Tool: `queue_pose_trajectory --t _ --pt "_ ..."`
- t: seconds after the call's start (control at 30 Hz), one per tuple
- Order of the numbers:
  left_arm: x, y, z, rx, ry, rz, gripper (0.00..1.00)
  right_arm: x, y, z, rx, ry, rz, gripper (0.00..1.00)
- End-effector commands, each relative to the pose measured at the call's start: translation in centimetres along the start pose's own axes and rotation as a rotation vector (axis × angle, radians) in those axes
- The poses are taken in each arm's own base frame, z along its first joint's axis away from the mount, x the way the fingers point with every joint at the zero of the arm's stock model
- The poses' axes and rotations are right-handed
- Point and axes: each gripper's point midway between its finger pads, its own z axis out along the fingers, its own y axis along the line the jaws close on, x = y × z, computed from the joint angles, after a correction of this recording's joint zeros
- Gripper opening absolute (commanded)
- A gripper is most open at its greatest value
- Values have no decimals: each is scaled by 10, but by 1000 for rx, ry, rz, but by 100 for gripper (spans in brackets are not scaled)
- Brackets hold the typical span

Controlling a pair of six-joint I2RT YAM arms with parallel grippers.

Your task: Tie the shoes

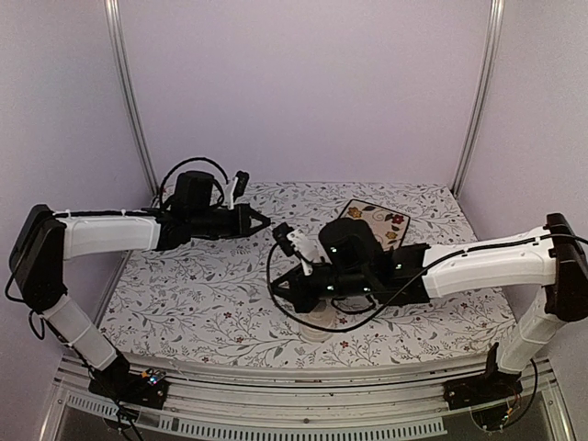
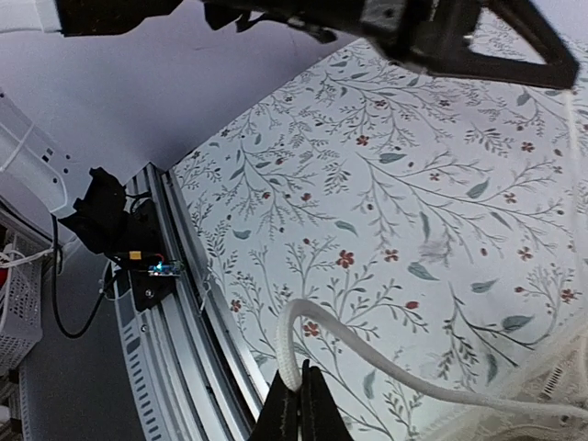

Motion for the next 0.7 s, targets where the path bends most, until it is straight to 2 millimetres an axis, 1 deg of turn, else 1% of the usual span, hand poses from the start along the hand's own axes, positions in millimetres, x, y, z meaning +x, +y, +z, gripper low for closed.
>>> queue_pose_trajectory --t 0.0,0.03,0.1,0.13,0.2,0.27,0.33,0.37,0.43,0.5,0.53,0.6,0.67 --pt "1 -21 7 54 16 58 0 -12 41 28 -111 -37 -54 41" --pt "2 -26 7 62 18 66 0 -13 37 29 -83 -43 -54 60" --pt "3 -32 7 76 18 81 0 -28 27 18 -7 -92 -49 82" --pt "3 -34 6 81 17 90 0 -35 20 9 36 -119 -49 89" --pt "5 -41 5 99 18 107 0 -43 -3 -8 110 -147 -39 93" --pt "5 -50 3 121 13 127 0 -47 -29 -24 149 -154 7 94" --pt "5 -59 1 137 9 140 0 -45 -52 -36 170 -153 43 92" --pt "5 -62 1 141 6 140 0 -45 -58 -41 166 -150 49 90" --pt "3 -68 0 146 2 135 0 -46 -74 -47 133 -132 67 83" --pt "2 -74 -2 155 -1 133 0 -50 -82 -51 55 -120 91 76" --pt "1 -77 -3 157 -4 131 0 -54 -85 -53 41 -130 94 74" --pt "-1 -84 -5 167 -11 129 0 -62 -86 -56 31 -150 55 71" --pt "-1 -91 -7 184 -12 130 0 -69 -87 -54 39 -160 2 64"
